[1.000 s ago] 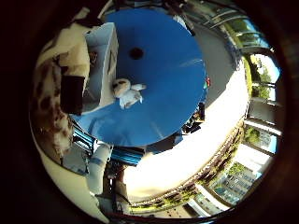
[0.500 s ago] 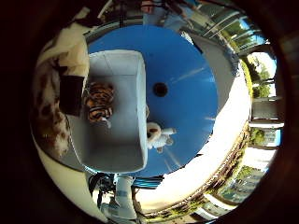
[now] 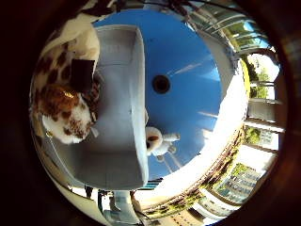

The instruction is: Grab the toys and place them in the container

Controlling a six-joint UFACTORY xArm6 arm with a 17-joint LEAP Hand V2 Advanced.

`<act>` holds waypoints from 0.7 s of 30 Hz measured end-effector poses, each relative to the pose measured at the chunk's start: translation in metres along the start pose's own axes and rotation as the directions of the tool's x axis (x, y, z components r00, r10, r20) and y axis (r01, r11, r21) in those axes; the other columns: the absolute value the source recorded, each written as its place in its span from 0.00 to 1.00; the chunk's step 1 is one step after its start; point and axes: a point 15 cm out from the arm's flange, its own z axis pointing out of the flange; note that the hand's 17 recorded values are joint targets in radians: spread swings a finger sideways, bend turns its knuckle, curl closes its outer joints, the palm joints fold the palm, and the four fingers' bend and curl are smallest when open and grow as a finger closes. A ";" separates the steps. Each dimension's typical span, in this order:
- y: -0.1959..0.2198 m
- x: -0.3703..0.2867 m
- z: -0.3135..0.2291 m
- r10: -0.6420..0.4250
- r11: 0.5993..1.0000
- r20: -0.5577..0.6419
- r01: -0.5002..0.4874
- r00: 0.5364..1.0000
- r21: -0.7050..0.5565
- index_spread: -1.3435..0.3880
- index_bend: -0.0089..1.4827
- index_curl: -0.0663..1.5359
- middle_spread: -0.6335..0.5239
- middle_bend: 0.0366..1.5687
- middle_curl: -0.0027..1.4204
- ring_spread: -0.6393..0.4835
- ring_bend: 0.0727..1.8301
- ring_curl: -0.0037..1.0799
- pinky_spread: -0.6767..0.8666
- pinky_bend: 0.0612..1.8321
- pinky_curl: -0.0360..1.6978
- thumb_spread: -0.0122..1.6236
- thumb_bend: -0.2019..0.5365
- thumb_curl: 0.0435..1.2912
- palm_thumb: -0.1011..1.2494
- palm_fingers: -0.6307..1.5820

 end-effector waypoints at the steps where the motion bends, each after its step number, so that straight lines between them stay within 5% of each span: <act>1: 0.002 0.001 -0.003 -0.001 1.000 -0.006 0.001 1.000 -0.003 0.46 0.17 0.66 0.53 0.34 0.39 0.76 0.54 0.44 0.68 0.57 0.44 0.70 0.23 0.48 0.64 0.24; 9: 0.045 0.034 -0.035 0.012 0.999 -0.022 -0.013 1.000 -0.053 0.49 0.10 0.49 0.58 0.17 0.30 0.81 0.35 0.30 0.72 0.44 0.36 0.69 0.23 0.43 0.62 0.25; 21: 0.129 0.146 -0.095 0.104 0.992 -0.093 -0.110 0.990 -0.062 0.60 0.09 0.35 0.59 0.14 0.27 0.81 0.28 0.27 0.72 0.36 0.29 0.69 0.23 0.39 0.59 0.29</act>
